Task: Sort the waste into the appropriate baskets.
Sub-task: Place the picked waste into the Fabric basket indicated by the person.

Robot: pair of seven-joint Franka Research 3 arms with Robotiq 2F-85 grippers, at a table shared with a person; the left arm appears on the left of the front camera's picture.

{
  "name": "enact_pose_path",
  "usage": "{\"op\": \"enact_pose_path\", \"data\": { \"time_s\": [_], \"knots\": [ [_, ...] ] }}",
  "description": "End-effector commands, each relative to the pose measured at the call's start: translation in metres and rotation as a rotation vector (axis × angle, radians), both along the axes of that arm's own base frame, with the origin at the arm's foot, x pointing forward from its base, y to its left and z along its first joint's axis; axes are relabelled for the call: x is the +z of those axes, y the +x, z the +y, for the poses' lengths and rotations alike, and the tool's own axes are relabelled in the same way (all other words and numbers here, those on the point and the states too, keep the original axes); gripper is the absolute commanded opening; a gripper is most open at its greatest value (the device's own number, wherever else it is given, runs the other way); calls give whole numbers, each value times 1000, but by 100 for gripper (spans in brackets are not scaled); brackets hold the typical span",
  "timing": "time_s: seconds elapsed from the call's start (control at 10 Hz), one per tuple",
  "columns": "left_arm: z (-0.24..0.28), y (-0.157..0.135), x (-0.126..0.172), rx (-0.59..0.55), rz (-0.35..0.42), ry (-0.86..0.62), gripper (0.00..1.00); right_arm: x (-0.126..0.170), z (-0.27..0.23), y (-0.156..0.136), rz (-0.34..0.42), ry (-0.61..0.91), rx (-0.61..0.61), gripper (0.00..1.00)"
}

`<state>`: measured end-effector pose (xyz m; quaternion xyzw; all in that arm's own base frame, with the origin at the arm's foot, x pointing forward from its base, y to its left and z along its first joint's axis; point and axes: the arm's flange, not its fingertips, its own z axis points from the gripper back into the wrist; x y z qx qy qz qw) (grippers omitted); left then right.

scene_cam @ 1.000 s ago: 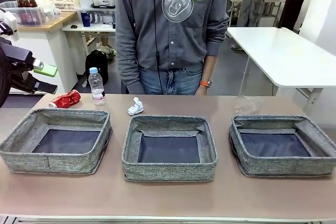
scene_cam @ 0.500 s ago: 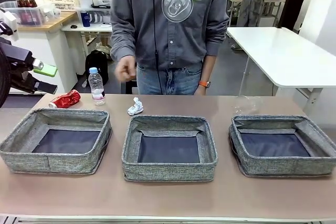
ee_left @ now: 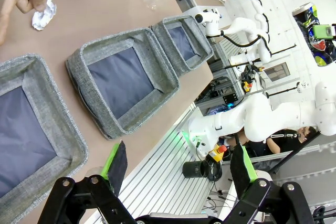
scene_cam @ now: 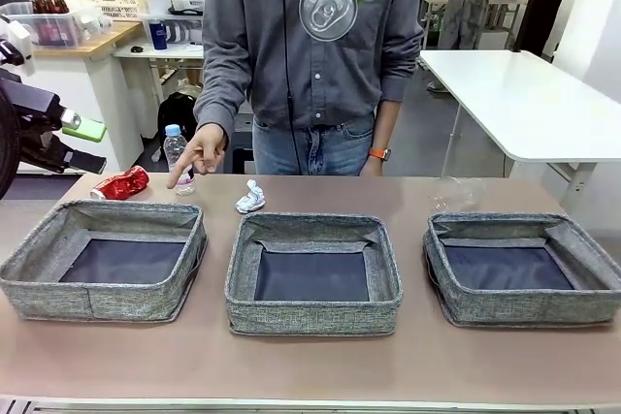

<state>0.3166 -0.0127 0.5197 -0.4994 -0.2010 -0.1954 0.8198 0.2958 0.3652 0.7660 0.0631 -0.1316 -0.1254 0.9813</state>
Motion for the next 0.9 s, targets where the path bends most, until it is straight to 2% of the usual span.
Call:
{"op": "enact_pose_path", "data": {
  "time_s": [0.0, 0.4, 0.5, 0.6, 0.8],
  "knots": [
    [-2, 1, -1, -9, -21, -14, 100, 1, -1, -2, 1, -1, -6, 43],
    [-2, 1, -1, -9, -21, -14, 100, 1, -1, -2, 1, -1, -6, 43],
    [0, 0, 0, 0, 0, 0, 100, 0, 0, 0, 0, 0, 0, 43],
    [10, -3, 3, -43, 3, 87, 100, -16, 18, 8, -30, -21, 123, 43],
    [63, -19, 14, 47, 9, 315, 100, -56, 79, 27, -89, -10, 337, 43]
  ]
}}
